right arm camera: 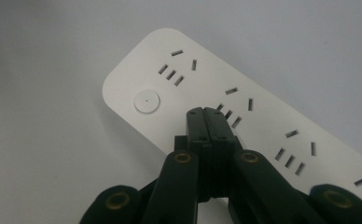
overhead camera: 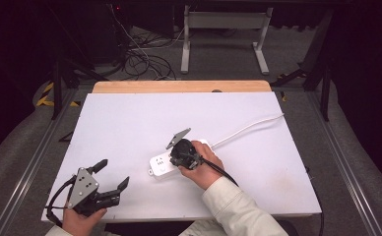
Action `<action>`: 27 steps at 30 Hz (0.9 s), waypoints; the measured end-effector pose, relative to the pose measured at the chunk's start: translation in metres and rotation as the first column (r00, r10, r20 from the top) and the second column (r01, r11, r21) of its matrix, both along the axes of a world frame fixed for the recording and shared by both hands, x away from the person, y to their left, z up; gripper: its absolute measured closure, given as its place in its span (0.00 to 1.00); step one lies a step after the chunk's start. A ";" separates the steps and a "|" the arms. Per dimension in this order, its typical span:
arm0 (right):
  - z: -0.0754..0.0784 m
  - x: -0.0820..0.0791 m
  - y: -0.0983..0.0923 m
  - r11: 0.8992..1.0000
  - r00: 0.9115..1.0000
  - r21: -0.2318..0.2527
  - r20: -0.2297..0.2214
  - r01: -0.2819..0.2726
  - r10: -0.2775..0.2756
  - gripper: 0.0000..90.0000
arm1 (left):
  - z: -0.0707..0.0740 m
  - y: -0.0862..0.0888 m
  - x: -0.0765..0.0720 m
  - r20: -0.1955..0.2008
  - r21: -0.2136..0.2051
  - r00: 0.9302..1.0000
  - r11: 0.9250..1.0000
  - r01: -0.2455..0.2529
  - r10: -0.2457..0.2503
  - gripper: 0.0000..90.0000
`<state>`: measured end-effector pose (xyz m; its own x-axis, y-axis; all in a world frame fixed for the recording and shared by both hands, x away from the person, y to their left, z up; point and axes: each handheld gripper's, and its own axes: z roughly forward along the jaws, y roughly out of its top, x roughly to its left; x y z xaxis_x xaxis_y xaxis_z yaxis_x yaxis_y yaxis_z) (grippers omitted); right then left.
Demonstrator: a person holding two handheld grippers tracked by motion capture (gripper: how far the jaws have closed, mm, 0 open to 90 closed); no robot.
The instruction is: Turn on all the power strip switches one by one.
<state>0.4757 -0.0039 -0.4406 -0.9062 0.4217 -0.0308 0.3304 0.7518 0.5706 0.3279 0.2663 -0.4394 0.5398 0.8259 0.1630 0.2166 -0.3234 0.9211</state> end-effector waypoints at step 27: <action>-0.002 -0.003 0.008 0.998 1.000 -0.062 0.015 0.013 -0.012 1.00 | 0.000 0.000 -0.001 -0.006 -0.011 1.000 1.000 0.003 -0.003 0.19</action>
